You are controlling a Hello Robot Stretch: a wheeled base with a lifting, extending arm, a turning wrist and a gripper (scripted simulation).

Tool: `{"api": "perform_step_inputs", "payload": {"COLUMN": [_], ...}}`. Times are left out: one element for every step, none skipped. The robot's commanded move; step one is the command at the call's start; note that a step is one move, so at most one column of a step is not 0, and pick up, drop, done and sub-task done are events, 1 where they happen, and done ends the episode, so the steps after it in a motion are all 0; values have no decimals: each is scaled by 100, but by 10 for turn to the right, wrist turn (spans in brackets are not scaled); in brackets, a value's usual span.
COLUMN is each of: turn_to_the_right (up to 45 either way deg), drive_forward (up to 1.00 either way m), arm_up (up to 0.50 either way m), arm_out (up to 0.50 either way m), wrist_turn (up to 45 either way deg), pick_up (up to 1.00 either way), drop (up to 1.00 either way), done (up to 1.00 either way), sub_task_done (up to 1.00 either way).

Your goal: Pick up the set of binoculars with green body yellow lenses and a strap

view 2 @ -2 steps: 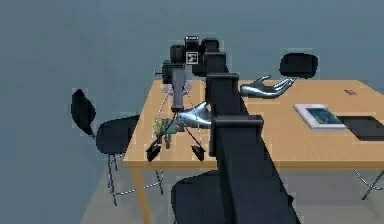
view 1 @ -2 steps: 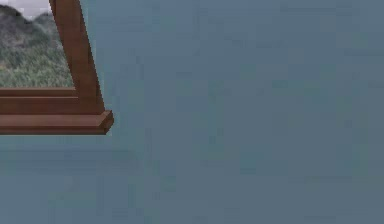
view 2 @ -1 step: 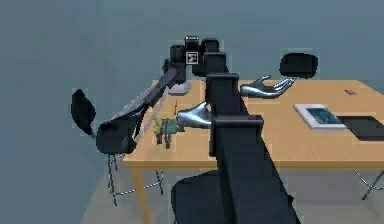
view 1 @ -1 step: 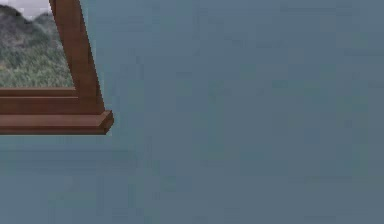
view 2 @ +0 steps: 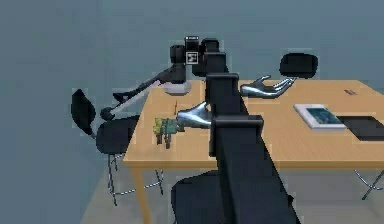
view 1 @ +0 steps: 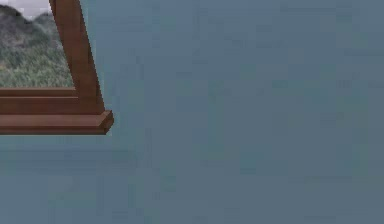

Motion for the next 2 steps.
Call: {"api": "perform_step_inputs", "payload": {"turn_to_the_right": [0,0], "drive_forward": [0,0], "arm_up": [0,0], "arm_out": [0,0], "wrist_turn": [450,210], "pick_up": [0,0], "drop": [0,0], "done": [0,0], "sub_task_done": [0,0]}}
